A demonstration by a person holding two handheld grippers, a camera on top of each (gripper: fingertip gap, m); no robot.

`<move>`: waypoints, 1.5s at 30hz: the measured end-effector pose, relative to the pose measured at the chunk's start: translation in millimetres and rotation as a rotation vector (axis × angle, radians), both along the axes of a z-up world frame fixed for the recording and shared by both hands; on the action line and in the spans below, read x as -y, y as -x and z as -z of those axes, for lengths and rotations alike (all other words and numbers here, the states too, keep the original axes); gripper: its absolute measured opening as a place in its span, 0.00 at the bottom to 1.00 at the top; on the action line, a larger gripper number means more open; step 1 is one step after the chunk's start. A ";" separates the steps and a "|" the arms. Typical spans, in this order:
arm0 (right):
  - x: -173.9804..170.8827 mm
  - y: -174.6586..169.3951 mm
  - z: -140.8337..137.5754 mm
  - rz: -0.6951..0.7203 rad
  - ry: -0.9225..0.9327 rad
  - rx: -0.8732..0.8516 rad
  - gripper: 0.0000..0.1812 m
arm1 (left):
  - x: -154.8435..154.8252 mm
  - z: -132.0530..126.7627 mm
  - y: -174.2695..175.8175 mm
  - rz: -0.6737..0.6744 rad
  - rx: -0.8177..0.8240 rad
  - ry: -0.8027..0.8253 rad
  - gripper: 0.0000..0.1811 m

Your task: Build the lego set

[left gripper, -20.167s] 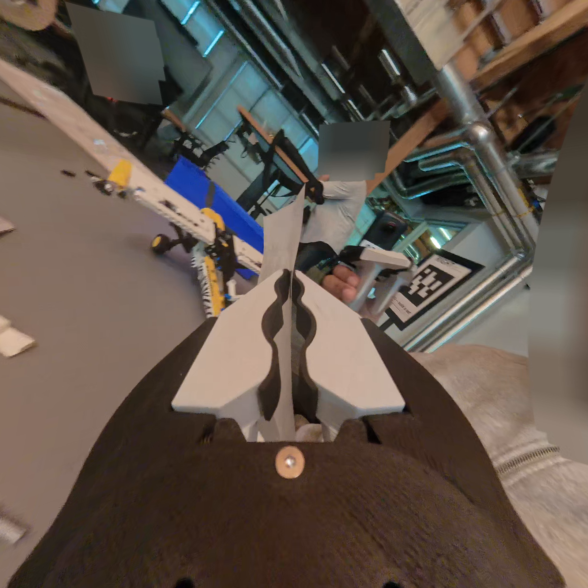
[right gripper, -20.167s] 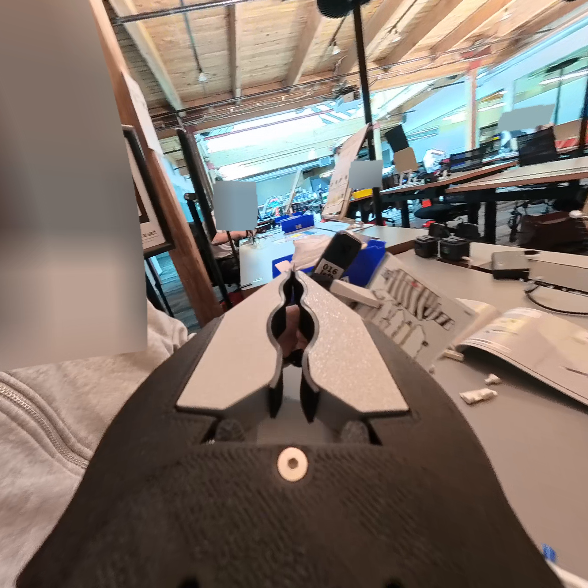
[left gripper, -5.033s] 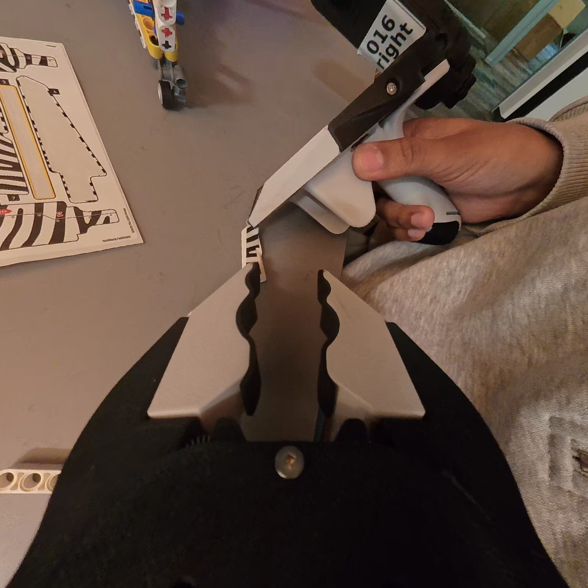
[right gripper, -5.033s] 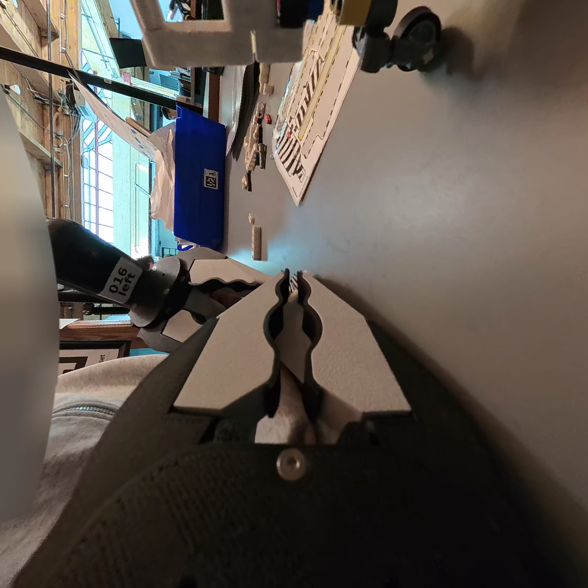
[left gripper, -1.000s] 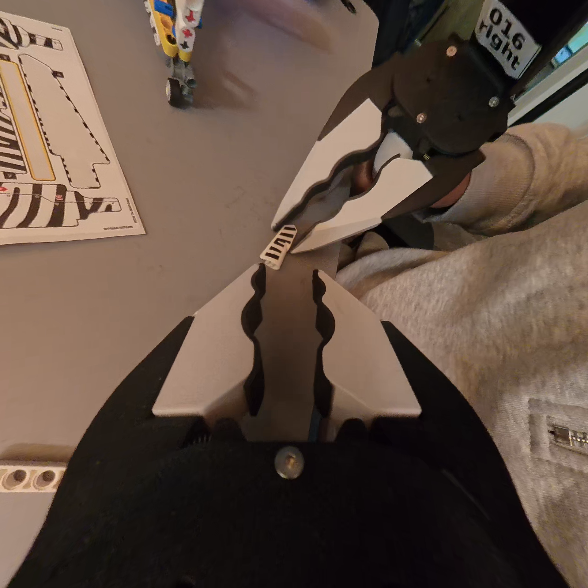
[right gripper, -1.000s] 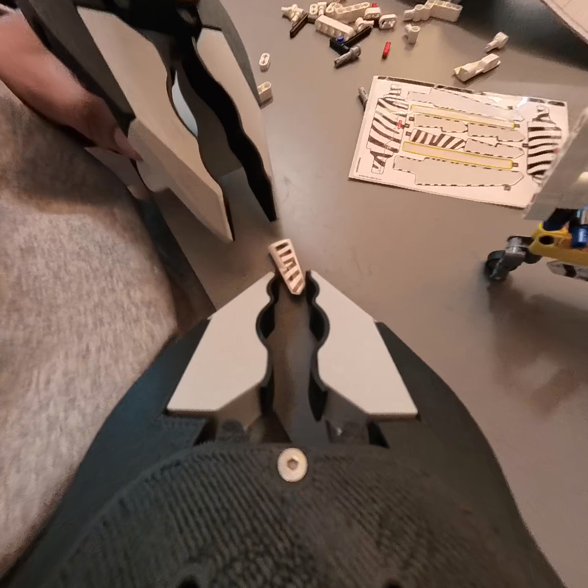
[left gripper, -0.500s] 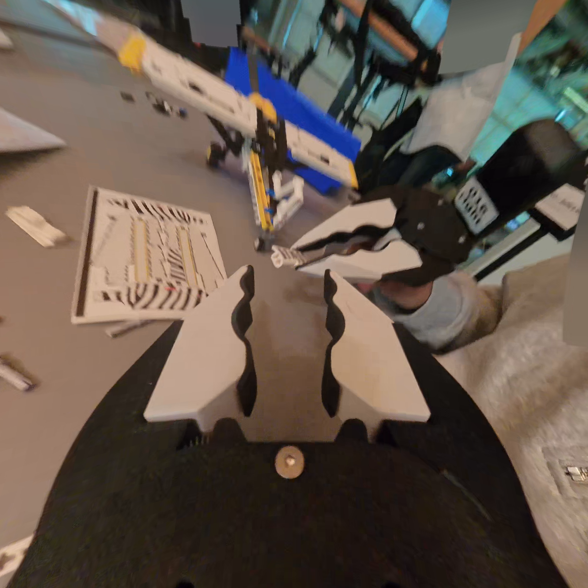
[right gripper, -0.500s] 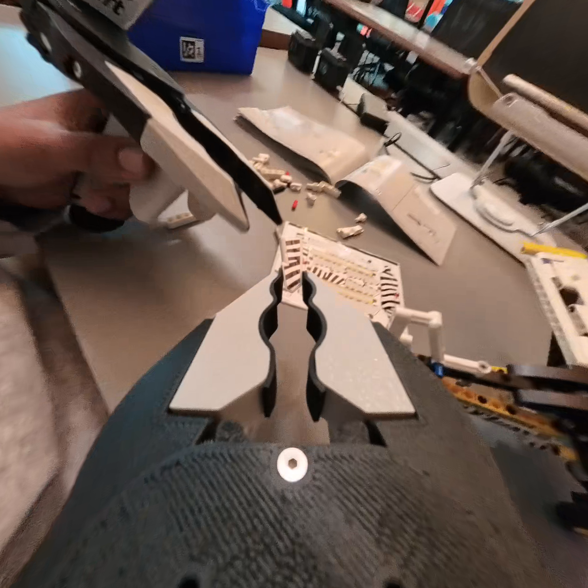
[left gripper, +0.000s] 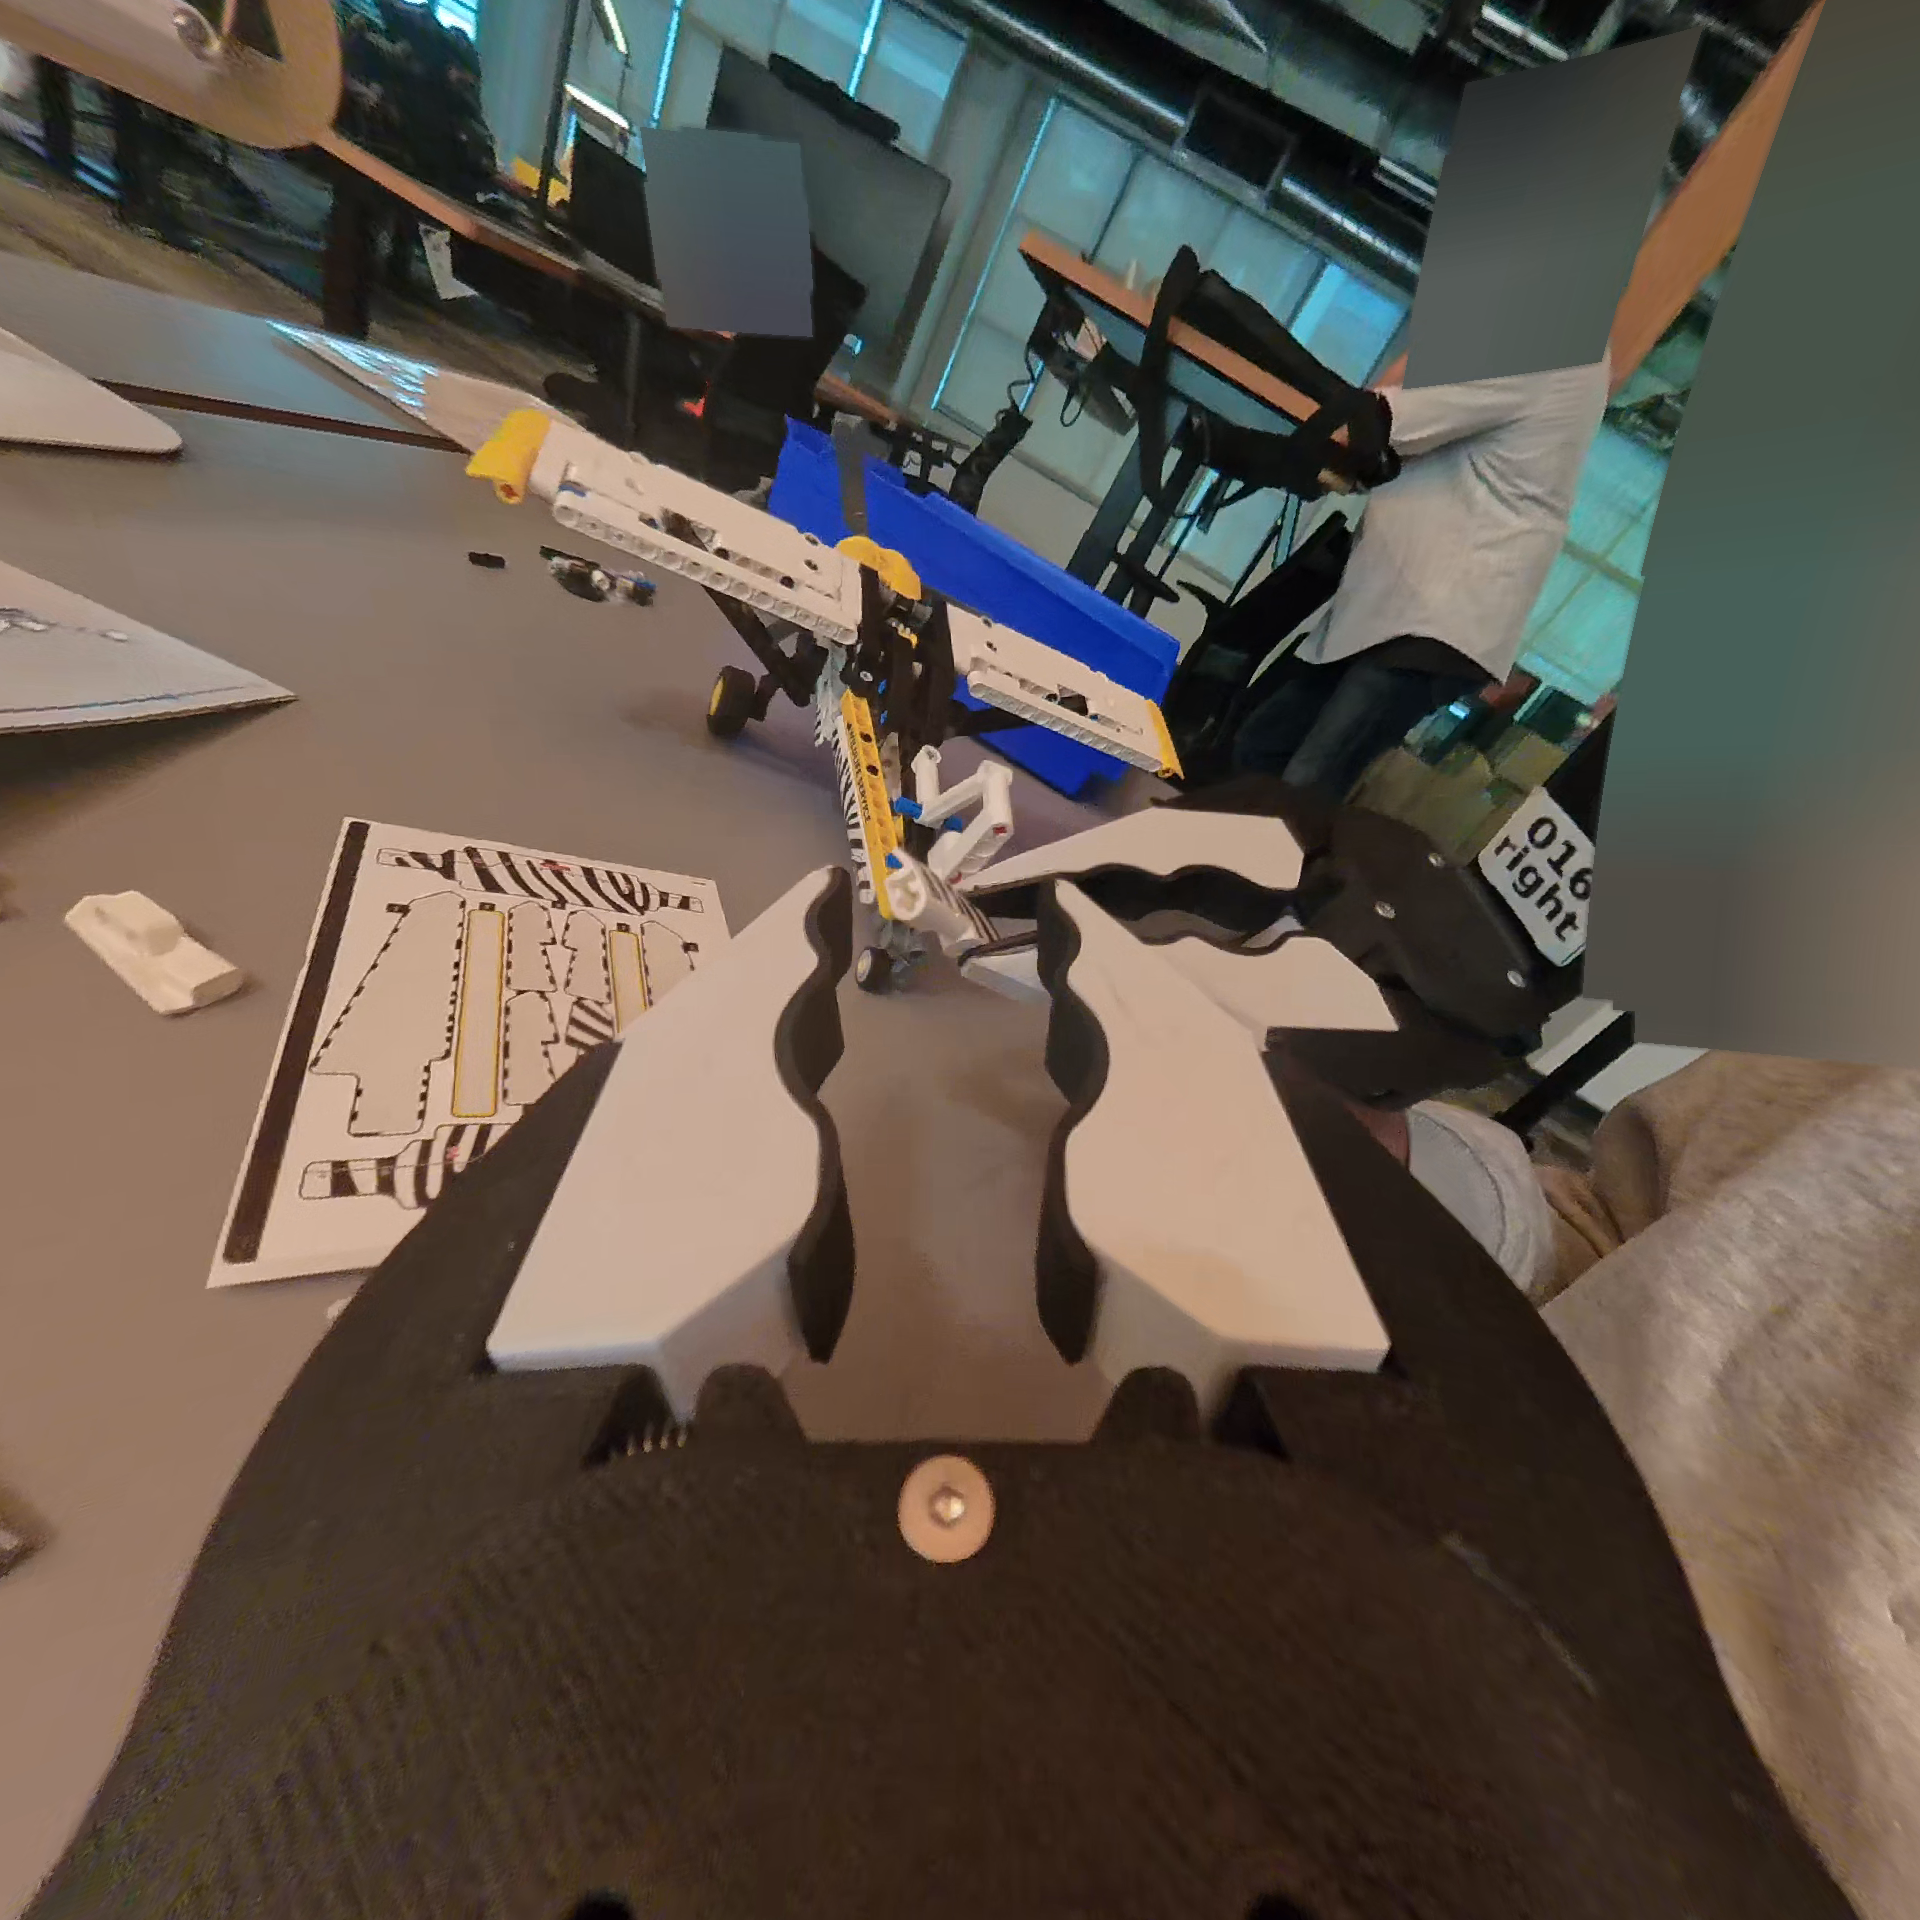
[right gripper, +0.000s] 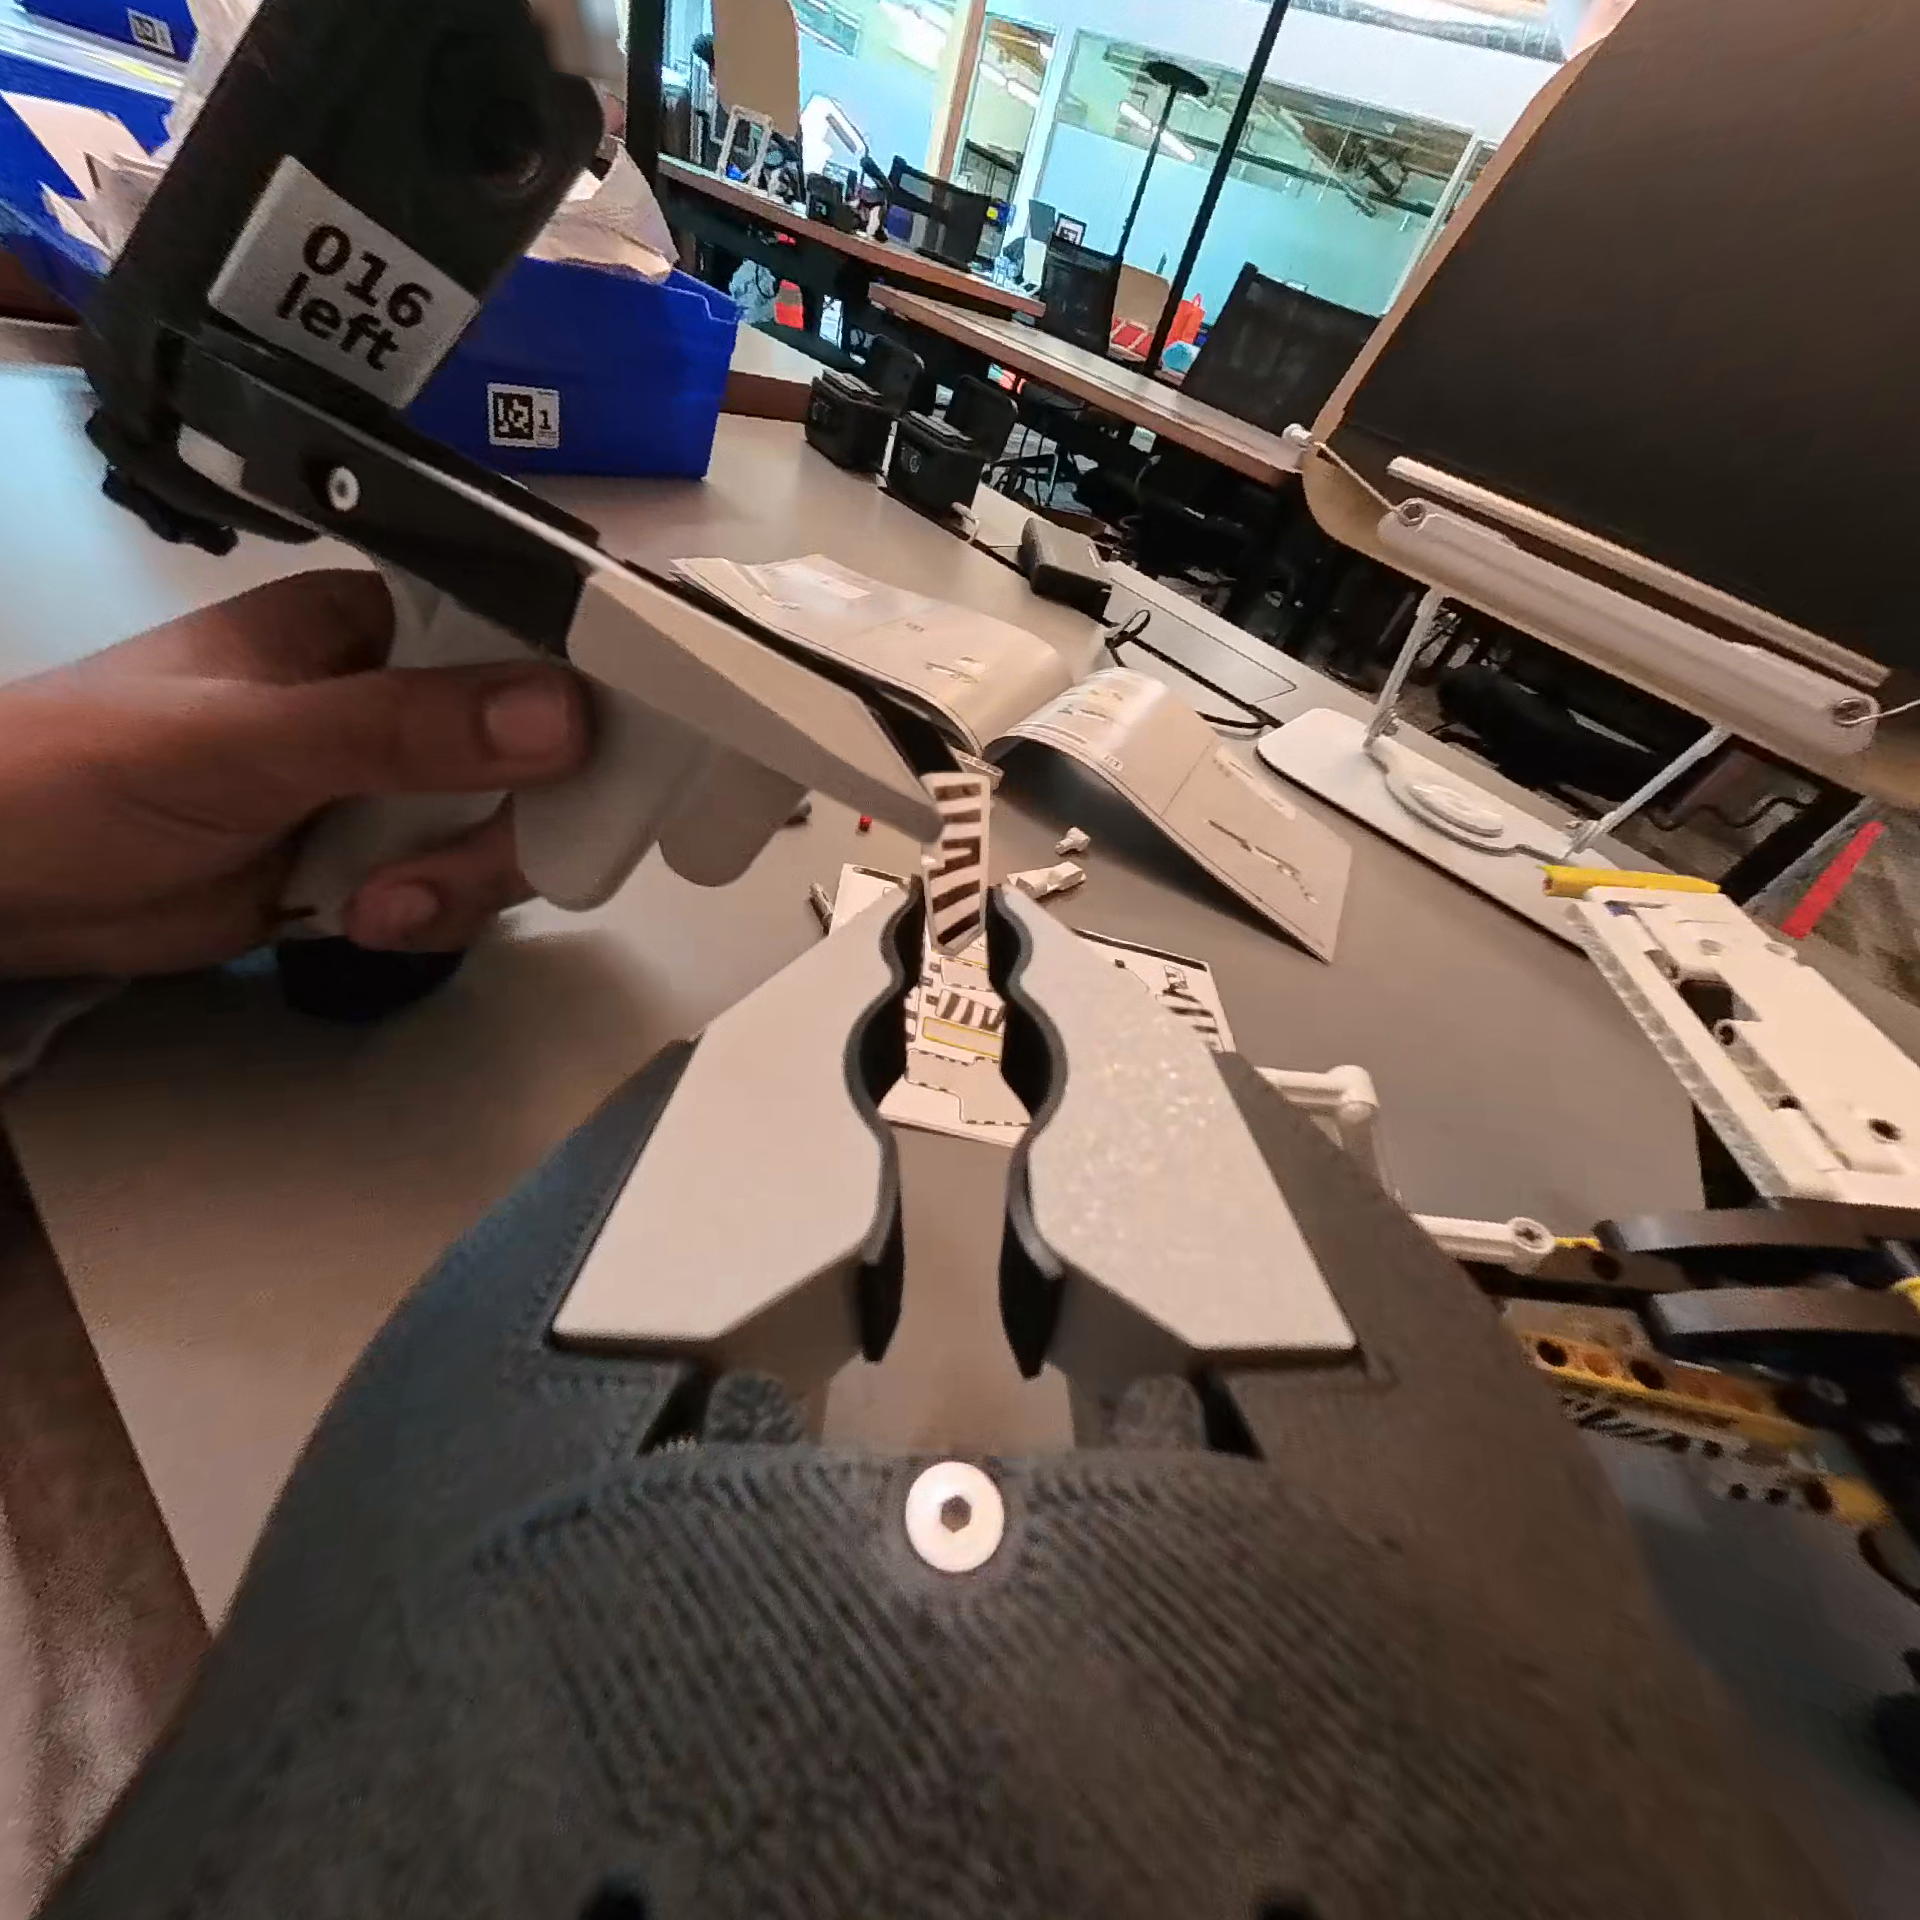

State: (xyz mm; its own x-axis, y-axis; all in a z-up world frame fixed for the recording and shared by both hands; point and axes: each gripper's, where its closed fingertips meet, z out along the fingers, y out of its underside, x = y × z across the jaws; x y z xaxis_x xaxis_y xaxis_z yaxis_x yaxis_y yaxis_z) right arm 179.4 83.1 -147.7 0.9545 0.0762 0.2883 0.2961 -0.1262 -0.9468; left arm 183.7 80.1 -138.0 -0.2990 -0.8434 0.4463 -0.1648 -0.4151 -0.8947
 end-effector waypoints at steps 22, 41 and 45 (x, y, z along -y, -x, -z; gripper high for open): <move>3.8 7.4 -2.3 -0.018 -0.026 0.035 0.05 | -1.8 -0.7 6.1 -0.084 0.009 -0.144 0.07; 5.7 5.1 -6.9 -0.013 -0.055 0.021 0.05 | -17.3 -6.0 12.1 -0.100 0.045 0.011 0.02; 6.2 4.9 -8.5 -0.012 -0.065 0.026 0.06 | -11.9 -8.7 13.2 -0.027 0.067 0.110 0.13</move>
State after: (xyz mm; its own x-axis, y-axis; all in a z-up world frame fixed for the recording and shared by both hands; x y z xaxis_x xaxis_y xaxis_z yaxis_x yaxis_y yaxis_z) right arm 174.4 76.9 -139.2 0.9458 0.0677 0.3175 0.3216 -0.0610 -0.9449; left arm 170.5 91.9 -129.3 -0.3090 -0.7988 0.5161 -0.0931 -0.5147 -0.8523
